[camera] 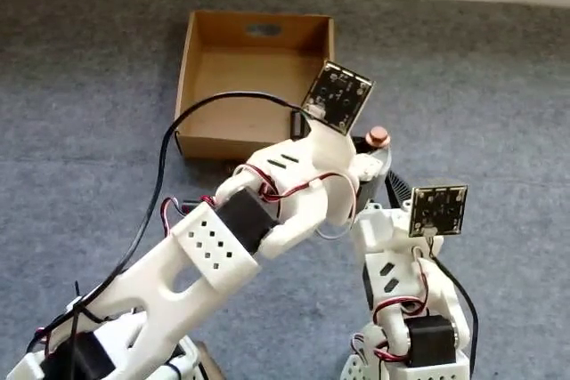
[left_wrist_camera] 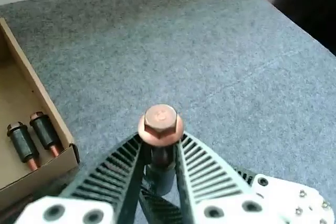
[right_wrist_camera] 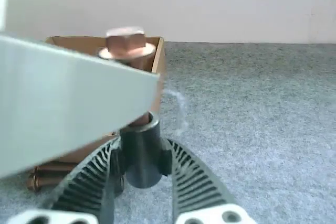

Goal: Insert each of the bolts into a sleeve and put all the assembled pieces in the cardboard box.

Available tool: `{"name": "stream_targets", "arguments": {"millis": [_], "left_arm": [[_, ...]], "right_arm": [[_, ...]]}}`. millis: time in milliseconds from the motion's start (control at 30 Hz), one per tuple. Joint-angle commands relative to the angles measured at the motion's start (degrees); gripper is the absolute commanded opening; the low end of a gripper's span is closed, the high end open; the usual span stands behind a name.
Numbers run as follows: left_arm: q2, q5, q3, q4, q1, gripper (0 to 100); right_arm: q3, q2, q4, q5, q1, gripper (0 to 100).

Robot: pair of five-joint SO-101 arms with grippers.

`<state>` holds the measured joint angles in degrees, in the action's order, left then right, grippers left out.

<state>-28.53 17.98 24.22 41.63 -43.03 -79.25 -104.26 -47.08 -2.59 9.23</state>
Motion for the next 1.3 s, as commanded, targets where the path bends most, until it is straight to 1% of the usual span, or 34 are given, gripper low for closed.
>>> {"name": "stream_targets", "arguments": {"millis": [0,67,133,333,467,567,667,733,767,800,900,1033,1100,1167,1200,1267], "left_arm": [[-1.01,0.26,-2.51,2.81,-0.66,8],[-1.01,0.35,-2.24,5.27,-0.22,17],[-1.01,0.35,-2.15,7.21,-0.13,21],[-2.07,0.35,-2.77,11.08,-0.04,14],[-9.45,0.26,-2.24,11.87,0.13,13],[-16.75,0.26,-2.24,11.87,3.56,13],[-23.69,0.26,-1.27,13.71,8.4,11],[-27.91,0.18,0.4,16.44,11.82,3],[-30.02,0.18,1.54,18.11,13.93,0],[-32.22,0.09,3.03,19.87,16.66,2],[-39.08,0.09,8.48,22.68,24.04,1],[-47.69,-0.09,21.58,22.95,32.84,1],[-52.26,-0.88,30.02,22.68,38.81,1],[-57.54,-7.03,37.67,22.51,44.26,1],[-60.53,-9.76,41.1,21.19,46.99,1],[-66.51,-10.99,48.4,15.47,50.86,1]], "right_arm": [[4.0,-0.84,1.45,-0.53,-1.27,0.6],[3.91,-0.84,1.45,-0.53,-1.27,0.6],[3.91,-0.84,1.45,-0.53,-1.27,0.6],[3.82,-0.84,1.45,-0.53,-1.27,0.6],[3.74,-0.84,1.45,-0.53,-1.27,0.6],[3.74,-0.84,1.45,-0.53,-1.27,0.6],[3.82,-0.84,1.45,-0.53,-1.27,0.6],[4.09,-0.84,1.45,-0.53,-1.45,0.6],[4.18,-0.75,1.36,-0.53,-1.45,0.6],[4.09,-0.66,1.27,-0.53,-1.45,0.6],[3.47,-0.22,1.19,-0.53,-1.45,0.6],[3.91,-0.22,1.1,-0.53,-1.27,0.6],[3.65,-0.22,1.1,-0.53,-1.27,0.6],[3.56,-0.22,-0.22,-0.53,-1.27,0.9],[3.56,-0.22,-1.01,-0.53,-1.27,0.9],[3.56,-0.22,-1.63,-0.53,-1.27,0.9]]}}
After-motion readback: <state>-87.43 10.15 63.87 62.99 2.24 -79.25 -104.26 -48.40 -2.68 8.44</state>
